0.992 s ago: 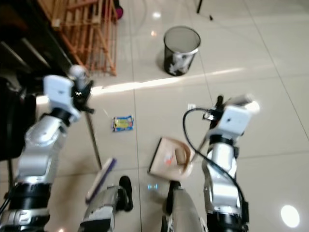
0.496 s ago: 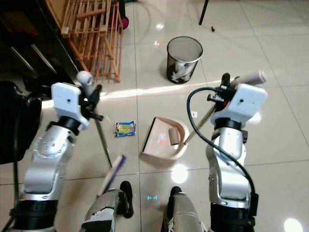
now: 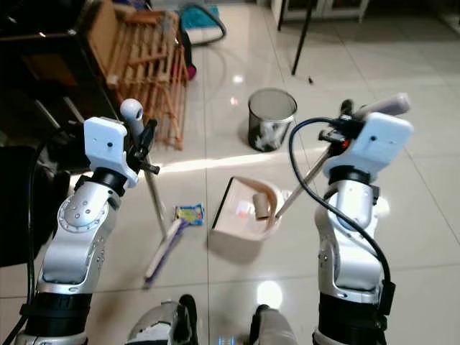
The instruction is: Sweep floor
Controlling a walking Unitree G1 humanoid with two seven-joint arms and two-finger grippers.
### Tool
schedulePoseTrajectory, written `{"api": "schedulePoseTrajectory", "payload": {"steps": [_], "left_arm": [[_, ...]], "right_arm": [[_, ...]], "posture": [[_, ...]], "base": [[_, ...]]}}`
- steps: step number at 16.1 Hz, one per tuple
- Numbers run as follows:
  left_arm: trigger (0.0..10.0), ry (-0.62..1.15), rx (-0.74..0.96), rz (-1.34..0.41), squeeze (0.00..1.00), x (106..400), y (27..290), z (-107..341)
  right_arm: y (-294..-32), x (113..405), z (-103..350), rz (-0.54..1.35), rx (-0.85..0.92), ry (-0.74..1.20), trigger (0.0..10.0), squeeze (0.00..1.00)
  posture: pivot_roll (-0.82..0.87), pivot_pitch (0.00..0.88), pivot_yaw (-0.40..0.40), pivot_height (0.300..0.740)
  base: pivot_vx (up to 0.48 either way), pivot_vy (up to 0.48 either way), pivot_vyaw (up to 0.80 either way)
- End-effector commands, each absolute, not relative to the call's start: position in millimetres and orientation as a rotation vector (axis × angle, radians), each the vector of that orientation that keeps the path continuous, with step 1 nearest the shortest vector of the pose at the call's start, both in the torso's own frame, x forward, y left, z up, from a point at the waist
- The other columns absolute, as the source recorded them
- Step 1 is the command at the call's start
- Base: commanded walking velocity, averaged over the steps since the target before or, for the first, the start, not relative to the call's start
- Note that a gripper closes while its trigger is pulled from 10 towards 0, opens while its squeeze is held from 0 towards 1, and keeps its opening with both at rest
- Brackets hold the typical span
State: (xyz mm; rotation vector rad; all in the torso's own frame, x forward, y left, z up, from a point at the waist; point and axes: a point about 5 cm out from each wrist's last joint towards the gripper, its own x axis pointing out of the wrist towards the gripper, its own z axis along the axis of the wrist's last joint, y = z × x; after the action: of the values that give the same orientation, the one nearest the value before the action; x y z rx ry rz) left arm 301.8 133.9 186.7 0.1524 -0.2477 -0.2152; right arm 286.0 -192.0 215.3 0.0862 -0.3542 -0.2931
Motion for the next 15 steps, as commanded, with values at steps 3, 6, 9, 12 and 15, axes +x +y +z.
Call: {"api": "schedulePoseTrajectory", "payload": {"steps": [3,6,9,12,15], "left_arm": [[10.0,-0.273,0.176,-0.171,0.0,303,143,190],[10.0,-0.288,0.167,-0.169,0.0,302,142,191],[10.0,-0.297,0.174,-0.187,0.0,304,141,193],[10.0,-0.293,0.171,-0.188,0.0,307,142,192],[10.0,-0.291,0.156,-0.189,0.0,309,143,192]], "right_arm": [[-198,297,231,-0.294,0.117,-0.38,10.0,0.0],[-201,301,242,-0.288,0.128,-0.401,10.0,0.0],[-201,305,245,-0.295,0.142,-0.4,10.0,0.0],[-201,308,245,-0.3,0.148,-0.392,10.0,0.0],[-202,309,248,-0.299,0.151,-0.401,10.0,0.0]], "posture": [[0.0,0.083,0.045,0.74],[0.01,0.076,0.033,0.74],[0.01,0.07,0.038,0.74],[0.02,0.065,0.04,0.74],[0.02,0.057,0.046,0.74]], "base": [[0.0,0.0,0.0],[0.282,0.0,0.0],[0.356,0.0,0.0],[0.395,0.0,0.0],[0.414,0.0,0.0]]}}
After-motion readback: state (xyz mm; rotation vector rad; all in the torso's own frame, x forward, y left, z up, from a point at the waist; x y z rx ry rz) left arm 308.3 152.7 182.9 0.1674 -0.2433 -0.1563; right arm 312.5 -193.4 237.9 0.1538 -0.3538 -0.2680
